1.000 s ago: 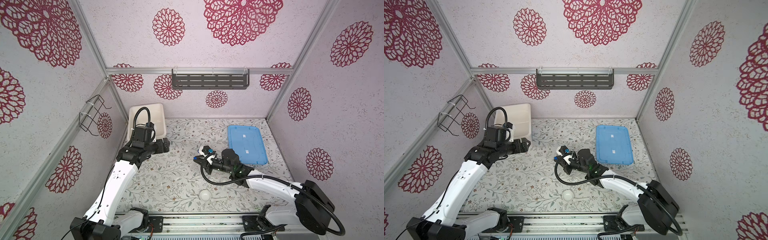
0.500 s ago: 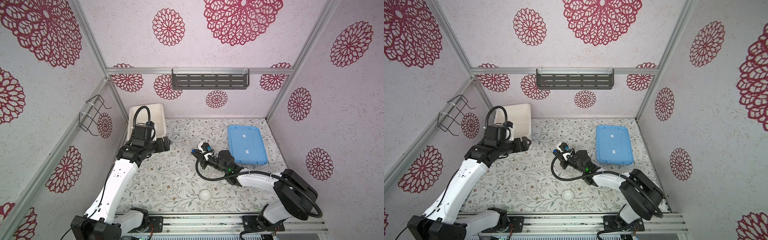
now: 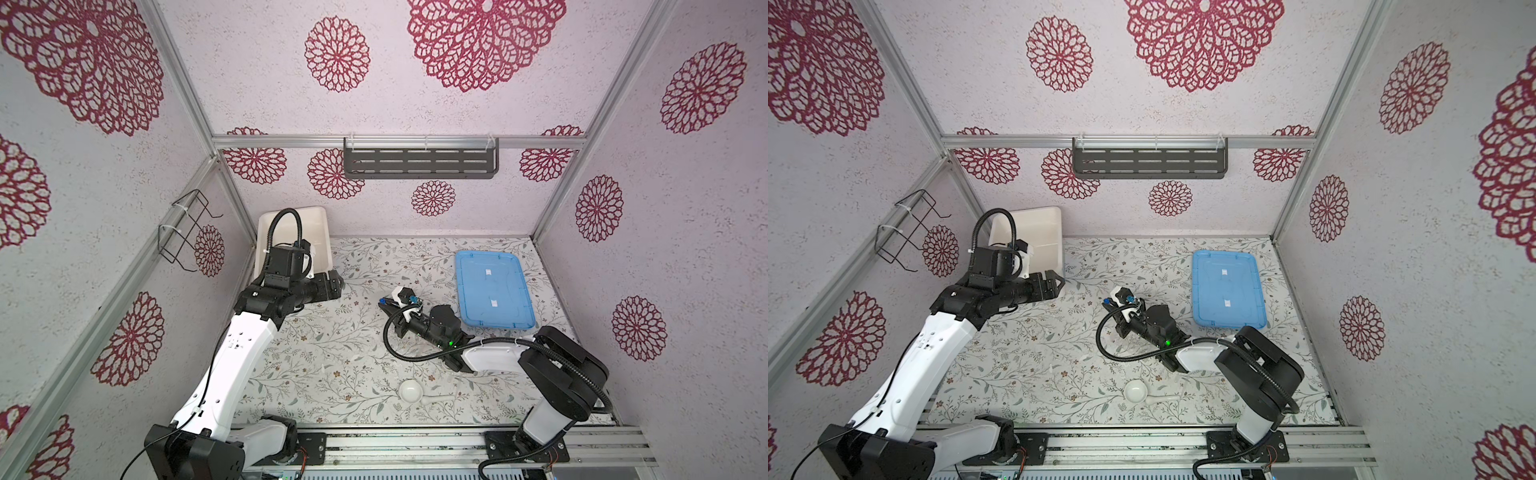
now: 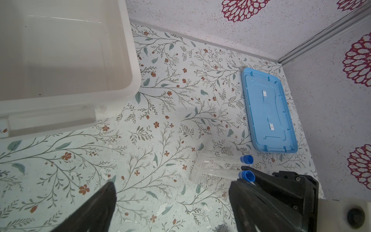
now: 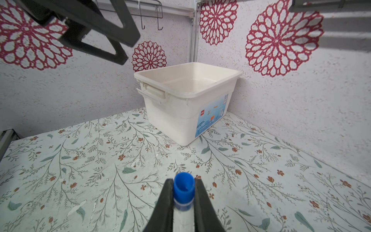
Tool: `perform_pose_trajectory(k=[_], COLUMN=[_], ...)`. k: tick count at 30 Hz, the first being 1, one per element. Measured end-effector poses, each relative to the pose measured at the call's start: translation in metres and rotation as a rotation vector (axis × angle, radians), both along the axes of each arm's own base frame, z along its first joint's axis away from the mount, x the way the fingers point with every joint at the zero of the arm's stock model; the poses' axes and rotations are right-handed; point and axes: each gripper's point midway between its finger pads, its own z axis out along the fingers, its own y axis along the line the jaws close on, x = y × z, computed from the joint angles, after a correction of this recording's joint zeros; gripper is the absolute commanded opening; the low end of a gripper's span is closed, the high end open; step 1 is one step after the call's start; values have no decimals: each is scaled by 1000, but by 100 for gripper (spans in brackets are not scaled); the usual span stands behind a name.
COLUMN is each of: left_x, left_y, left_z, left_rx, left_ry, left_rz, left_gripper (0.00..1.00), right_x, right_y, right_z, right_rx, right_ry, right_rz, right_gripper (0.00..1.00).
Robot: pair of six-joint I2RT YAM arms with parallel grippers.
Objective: Organize the chemistry lab equipment
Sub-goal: 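Lower the held tube into the clear rack and open the right gripper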
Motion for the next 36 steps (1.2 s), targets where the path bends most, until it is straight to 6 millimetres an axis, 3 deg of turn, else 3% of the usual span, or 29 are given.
perform_pose_trajectory(k=[12, 20, 36], left_x=[-2, -2, -2], left_y=[-1, -1, -2], left_z=[-5, -5, -5], left_rx=[6, 5, 0], left_ry=[20, 20, 22], left_rz=[-14, -14, -14], left_gripper=[91, 91, 91], right_x=[-8, -13, -17], right_y=[-6, -12, -18], right_z=[-10, -27, -26], right_rx=[24, -5, 22], right_ry=[10, 37, 26], right_rz=[11, 10, 2], right_gripper=[19, 20, 24])
